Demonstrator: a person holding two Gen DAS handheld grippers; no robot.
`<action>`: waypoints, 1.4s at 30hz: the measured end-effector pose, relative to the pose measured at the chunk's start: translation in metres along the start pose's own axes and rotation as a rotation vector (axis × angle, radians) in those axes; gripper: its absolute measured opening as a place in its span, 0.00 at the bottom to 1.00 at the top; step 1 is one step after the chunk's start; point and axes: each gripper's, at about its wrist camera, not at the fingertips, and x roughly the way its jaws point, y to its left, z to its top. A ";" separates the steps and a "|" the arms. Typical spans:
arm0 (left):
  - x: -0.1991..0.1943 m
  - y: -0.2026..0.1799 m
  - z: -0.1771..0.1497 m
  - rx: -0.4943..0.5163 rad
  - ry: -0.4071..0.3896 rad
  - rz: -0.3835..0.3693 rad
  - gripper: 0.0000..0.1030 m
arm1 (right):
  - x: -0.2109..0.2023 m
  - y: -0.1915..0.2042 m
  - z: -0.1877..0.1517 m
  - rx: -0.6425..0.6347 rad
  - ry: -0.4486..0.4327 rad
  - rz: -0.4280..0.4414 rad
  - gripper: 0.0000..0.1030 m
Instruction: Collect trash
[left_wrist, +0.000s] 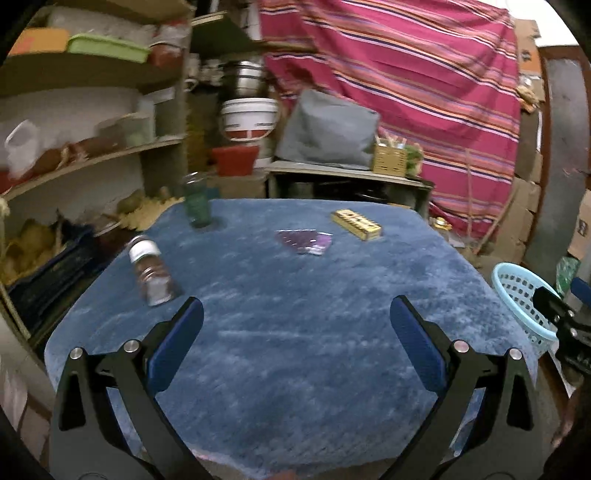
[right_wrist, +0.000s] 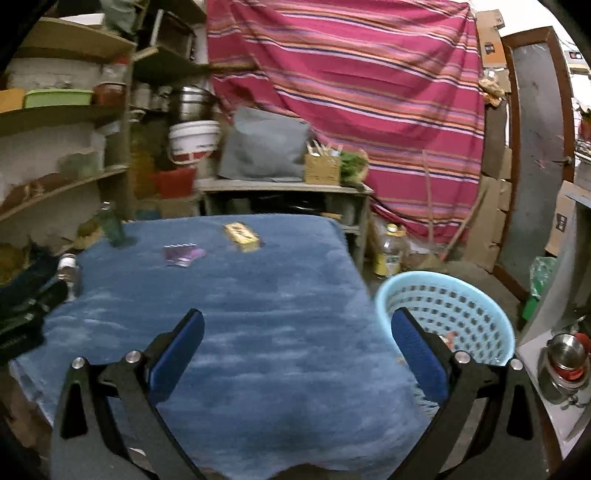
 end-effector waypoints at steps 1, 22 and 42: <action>-0.002 0.004 -0.001 -0.007 -0.005 0.004 0.95 | -0.004 0.009 -0.001 -0.005 -0.008 0.012 0.96; -0.030 0.020 -0.015 0.040 -0.101 0.049 0.95 | -0.016 0.058 -0.020 0.027 -0.009 0.052 0.96; -0.032 0.019 -0.014 0.053 -0.098 0.033 0.95 | -0.018 0.060 -0.021 0.015 -0.020 0.049 0.96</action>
